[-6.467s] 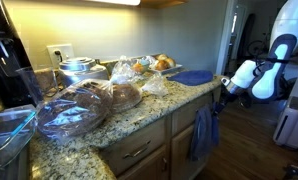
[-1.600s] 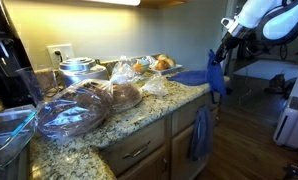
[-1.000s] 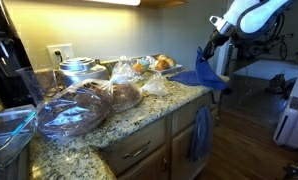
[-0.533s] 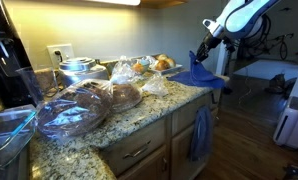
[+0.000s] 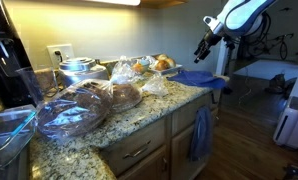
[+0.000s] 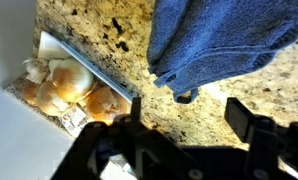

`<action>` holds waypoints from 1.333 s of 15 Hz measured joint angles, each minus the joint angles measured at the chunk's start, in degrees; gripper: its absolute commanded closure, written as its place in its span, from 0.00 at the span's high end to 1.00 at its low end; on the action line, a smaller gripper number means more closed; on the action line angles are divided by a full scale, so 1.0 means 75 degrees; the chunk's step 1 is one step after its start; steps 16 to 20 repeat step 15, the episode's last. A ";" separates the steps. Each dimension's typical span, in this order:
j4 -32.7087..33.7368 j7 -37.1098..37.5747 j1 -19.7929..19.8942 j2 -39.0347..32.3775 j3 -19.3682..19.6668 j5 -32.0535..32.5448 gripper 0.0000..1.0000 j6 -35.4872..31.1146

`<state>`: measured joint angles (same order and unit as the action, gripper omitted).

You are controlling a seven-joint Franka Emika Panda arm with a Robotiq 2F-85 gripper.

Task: Take the top towel, hang it on the hook and put it back on the counter

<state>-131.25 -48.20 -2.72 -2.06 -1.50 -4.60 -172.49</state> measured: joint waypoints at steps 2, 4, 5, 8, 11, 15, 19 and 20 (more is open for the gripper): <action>0.0000 0.0119 0.0001 0.0033 0.0084 0.0152 1.00 0.0051; 0.0000 0.0447 0.0008 0.0092 0.0213 0.0449 1.00 0.0215; -0.0001 0.0597 0.0012 0.0134 0.0266 0.0575 1.00 0.0312; -0.0016 0.0639 0.0038 0.0220 0.0294 0.0618 1.00 0.0389; -0.0025 0.0648 0.0038 0.0222 0.0294 0.0619 1.00 0.0391; -0.0027 0.0659 0.0038 0.0222 0.0294 0.0621 1.00 0.0392; -0.0027 0.0659 0.0038 0.0222 0.0294 0.0621 1.00 0.0392; -0.0027 0.0659 0.0038 0.0222 0.0294 0.0621 1.00 0.0392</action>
